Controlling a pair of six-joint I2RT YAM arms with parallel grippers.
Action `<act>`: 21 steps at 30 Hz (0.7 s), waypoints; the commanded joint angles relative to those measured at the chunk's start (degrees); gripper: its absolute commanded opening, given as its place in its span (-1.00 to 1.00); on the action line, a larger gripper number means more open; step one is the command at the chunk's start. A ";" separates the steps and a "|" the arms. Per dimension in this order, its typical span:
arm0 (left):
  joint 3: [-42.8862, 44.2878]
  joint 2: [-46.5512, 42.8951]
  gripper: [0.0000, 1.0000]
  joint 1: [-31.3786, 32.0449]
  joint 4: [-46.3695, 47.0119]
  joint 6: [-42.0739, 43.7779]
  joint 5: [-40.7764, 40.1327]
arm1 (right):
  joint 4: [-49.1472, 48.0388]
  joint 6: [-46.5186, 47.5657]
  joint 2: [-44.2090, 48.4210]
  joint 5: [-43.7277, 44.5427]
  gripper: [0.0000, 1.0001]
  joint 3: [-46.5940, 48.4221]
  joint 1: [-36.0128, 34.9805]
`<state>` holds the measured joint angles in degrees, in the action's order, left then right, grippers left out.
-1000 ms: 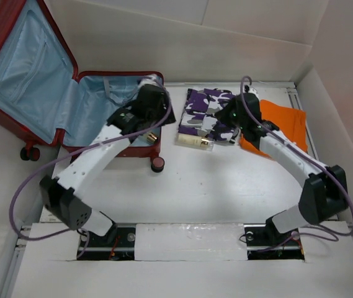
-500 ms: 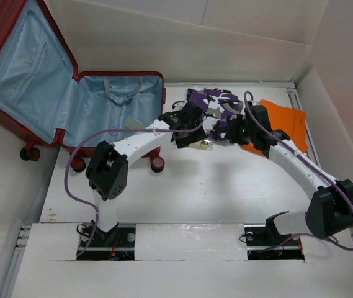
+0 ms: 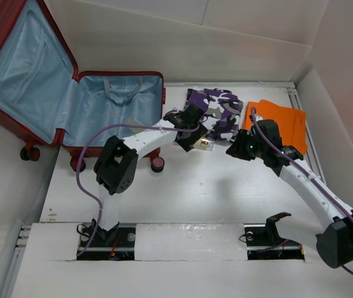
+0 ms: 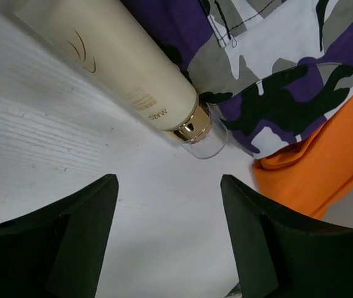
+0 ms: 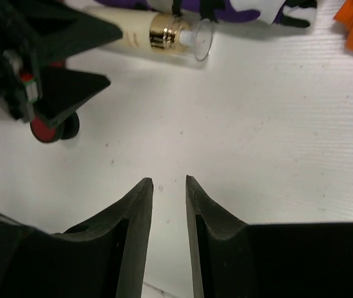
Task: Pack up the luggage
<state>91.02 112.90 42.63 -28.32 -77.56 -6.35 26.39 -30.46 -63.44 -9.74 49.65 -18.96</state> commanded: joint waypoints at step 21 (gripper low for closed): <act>8.64 11.72 0.29 -2.55 -10.44 -15.34 -6.83 | 7.10 8.75 11.41 -12.14 0.07 -3.07 -1.78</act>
<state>98.06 123.02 40.38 -34.54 -89.43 -9.41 34.30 -23.42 -52.73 -19.51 46.48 -19.99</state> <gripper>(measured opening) 0.644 0.533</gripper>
